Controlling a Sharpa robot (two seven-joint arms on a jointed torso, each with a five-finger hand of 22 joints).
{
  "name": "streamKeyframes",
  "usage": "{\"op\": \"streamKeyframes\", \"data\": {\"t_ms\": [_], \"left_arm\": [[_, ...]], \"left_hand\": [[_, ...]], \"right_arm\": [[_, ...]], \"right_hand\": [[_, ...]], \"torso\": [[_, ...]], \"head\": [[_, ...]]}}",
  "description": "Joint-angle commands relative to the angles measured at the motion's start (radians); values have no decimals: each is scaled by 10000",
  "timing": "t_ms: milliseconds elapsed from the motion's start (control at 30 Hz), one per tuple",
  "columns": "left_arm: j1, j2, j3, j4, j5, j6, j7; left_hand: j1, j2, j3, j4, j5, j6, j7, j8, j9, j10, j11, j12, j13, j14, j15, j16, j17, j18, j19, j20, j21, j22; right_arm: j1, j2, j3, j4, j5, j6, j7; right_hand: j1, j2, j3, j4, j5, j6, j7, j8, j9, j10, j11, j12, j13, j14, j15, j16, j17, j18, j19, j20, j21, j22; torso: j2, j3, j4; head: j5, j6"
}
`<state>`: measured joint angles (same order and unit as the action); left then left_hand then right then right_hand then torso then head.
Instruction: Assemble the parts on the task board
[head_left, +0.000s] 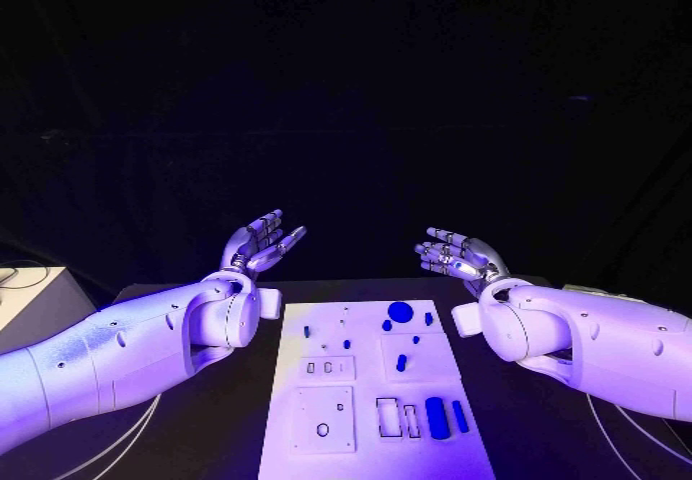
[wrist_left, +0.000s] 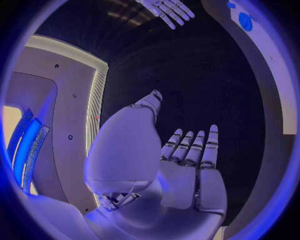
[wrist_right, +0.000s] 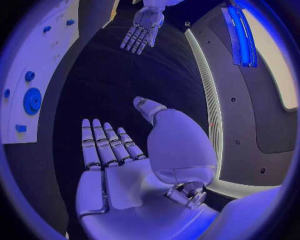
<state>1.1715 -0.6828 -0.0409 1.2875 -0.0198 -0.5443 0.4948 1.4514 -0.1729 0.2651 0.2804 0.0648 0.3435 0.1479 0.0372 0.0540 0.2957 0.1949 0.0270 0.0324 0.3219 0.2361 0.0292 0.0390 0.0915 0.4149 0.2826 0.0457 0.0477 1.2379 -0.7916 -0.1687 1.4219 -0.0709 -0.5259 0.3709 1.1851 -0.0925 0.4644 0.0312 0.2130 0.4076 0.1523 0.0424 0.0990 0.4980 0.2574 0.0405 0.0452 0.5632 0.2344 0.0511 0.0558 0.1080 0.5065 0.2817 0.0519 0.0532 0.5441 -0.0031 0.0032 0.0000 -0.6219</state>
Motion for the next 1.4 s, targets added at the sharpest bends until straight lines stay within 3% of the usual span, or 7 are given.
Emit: {"op": "streamKeyframes", "data": {"t_ms": [33, 167, 333, 533, 800, 1100, 1400], "left_arm": [[75, 72, -12, -139, -251, 1134, 32], [75, -237, -13, 119, -442, 1346, 13], [83, -545, -12, 480, -674, 1556, -228], [90, -983, -7, 1146, -1036, 1829, -621], [115, -1737, 70, 2303, -1230, 2311, -1302], [137, -2293, 213, 3092, -1761, 3020, -1508], [140, -2618, 270, 3664, -1893, 3314, -1575]], "left_hand": [[462, -5, 73, 113, 68, 263, 917, 59, 37, 216, 59, 84, 35, 191, 52, 87, 28, 217, 157, 51, 70, 27], [493, 162, 178, 82, 40, 650, 1000, 165, 104, 706, 162, 147, 80, 718, 85, 206, 115, 248, 493, 72, 180, 86], [287, 332, 348, 7, -6, 1788, 1393, 478, 307, 3002, 616, 430, 228, 4142, -129, 1061, 635, 477, 2986, 64, 1025, 480], [46, 384, 693, -358, -38, 4706, 1076, 1565, 881, 6320, 65, 1266, 416, 6316, -814, 2405, 1451, 927, 4636, -188, 2217, 924], [87, -68, 1000, -953, -83, 5296, 693, 2036, 1186, 7751, -409, 1404, 502, 7528, -1453, 4632, 3014, 881, 5806, -909, 3876, 1803], [-277, -303, 2167, -1436, -31, 5428, 559, 2368, 1570, 8403, -638, 1099, 463, 6918, -1698, 7633, 5222, 868, 5799, -1296, 7305, 4033], [-692, -419, 2744, -1834, -56, 5376, 447, 2542, 1819, 8803, -772, 1306, 726, 7256, -1872, 9500, 6365, 772, 6163, -1377, 9998, 6276]], "right_arm": [[155, -8, -120, -141, -703, 1574, -683], [410, -179, -175, -391, -3227, 1050, -571], [514, -228, -166, -556, -5021, 963, -695], [679, -365, -140, -514, -7306, 828, -984], [900, -476, -114, -238, -10443, 974, -1947], [948, -344, -106, -140, -13524, 1610, -3526], [854, -106, -106, -155, -15022, 1672, -4525]], "right_hand": [[747, -78, 194, -337, -203, 944, 1434, 223, 154, 1121, -20, 150, 78, 1340, -74, 243, 164, 255, 1022, 68, 283, 115], [1044, -123, 251, -570, -275, 2268, 1320, 533, 382, 2585, -180, 243, 148, 2900, -292, 526, 343, 491, 2535, 58, 667, 252], [1397, -233, 615, -839, -119, 4314, 996, 1023, 708, 4647, -575, 476, 190, 4196, -738, 975, 523, 762, 3614, -115, 1178, 362], [1599, -378, 772, -945, -300, 5196, 689, 1271, 766, 5828, -942, 357, 189, 5718, -1292, 1491, 770, 733, 4906, -702, 2036, 700], [1770, -457, 107, -1003, -374, 6069, 273, 1415, 797, 7348, -1534, 290, 225, 8490, -2152, 2932, 1930, 741, 6391, -1736, 4475, 2175], [1495, -1100, 538, -458, -353, 6408, 22, 1209, 786, 7875, -1795, 224, 323, 9130, -2404, 5503, 4266, 734, 6712, -2002, 6195, 3475], [1502, -1616, 1101, 96, -247, 6325, -79, 1179, 1157, 7805, -1863, 227, 475, 9472, -2458, 11404, 9746, -259, 9097, -2036, 11897, 10549]], "torso": [[1, 0, 1], [49, -41, 10], [247, -67, 31], [508, -58, 137], [900, -96, 230], [1258, -150, 400], [1517, -164, 545]], "head": [[-1, 0], [-67, -300], [-114, -267], [-232, -295], [-378, -198], [-576, -152], [-701, -200]]}}
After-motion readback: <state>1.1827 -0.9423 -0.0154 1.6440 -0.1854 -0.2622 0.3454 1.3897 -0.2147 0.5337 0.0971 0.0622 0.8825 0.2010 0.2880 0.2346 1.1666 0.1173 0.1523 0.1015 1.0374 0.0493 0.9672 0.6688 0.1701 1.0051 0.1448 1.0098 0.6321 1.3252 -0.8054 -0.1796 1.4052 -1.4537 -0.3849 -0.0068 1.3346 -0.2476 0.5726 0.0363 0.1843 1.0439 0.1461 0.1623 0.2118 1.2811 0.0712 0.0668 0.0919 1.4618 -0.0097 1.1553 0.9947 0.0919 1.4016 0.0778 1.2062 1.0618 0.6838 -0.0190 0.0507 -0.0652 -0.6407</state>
